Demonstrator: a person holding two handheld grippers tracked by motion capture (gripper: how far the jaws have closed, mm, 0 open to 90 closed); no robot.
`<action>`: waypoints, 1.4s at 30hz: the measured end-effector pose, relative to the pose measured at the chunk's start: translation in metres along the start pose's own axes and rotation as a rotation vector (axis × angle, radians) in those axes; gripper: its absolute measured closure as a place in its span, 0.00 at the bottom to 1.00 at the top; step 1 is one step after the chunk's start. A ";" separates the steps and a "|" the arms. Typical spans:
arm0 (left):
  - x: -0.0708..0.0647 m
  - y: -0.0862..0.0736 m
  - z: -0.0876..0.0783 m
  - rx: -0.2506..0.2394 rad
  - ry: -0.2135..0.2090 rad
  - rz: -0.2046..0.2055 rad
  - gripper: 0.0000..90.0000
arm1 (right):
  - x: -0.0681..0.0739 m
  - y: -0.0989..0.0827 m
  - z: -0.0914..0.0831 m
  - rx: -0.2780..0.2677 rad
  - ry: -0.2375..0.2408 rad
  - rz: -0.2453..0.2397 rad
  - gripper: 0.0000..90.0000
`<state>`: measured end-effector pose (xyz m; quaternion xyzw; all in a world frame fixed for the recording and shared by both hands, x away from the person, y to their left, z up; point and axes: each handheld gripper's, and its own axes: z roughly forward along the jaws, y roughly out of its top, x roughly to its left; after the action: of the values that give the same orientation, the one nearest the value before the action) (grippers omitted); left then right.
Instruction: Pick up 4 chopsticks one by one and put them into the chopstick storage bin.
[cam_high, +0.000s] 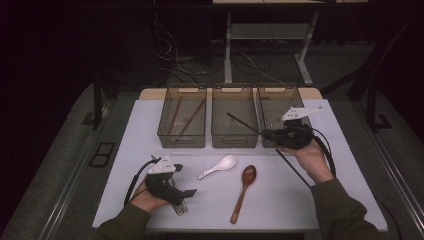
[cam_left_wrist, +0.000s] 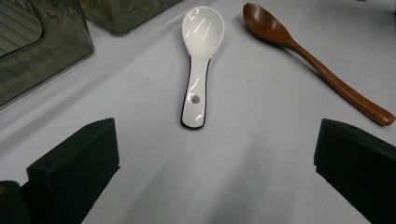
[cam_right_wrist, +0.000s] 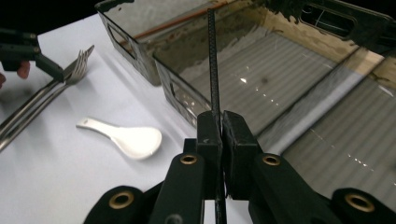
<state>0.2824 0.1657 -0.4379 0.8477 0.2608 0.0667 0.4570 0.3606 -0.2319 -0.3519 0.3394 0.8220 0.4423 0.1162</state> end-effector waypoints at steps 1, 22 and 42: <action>0.000 0.000 0.000 -0.002 0.000 -0.001 0.00 | 0.001 0.003 0.003 0.000 0.002 -0.004 0.95; -0.001 0.000 0.001 0.001 -0.010 -0.004 0.00 | 0.010 0.055 0.064 0.031 0.010 -0.021 0.95; -0.002 0.000 0.002 0.005 -0.014 0.008 0.00 | 0.025 0.098 0.133 0.090 0.009 -0.018 0.95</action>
<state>0.2812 0.1633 -0.4382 0.8503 0.2543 0.0620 0.4566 0.4522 -0.0918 -0.3478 0.3350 0.8444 0.4056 0.1009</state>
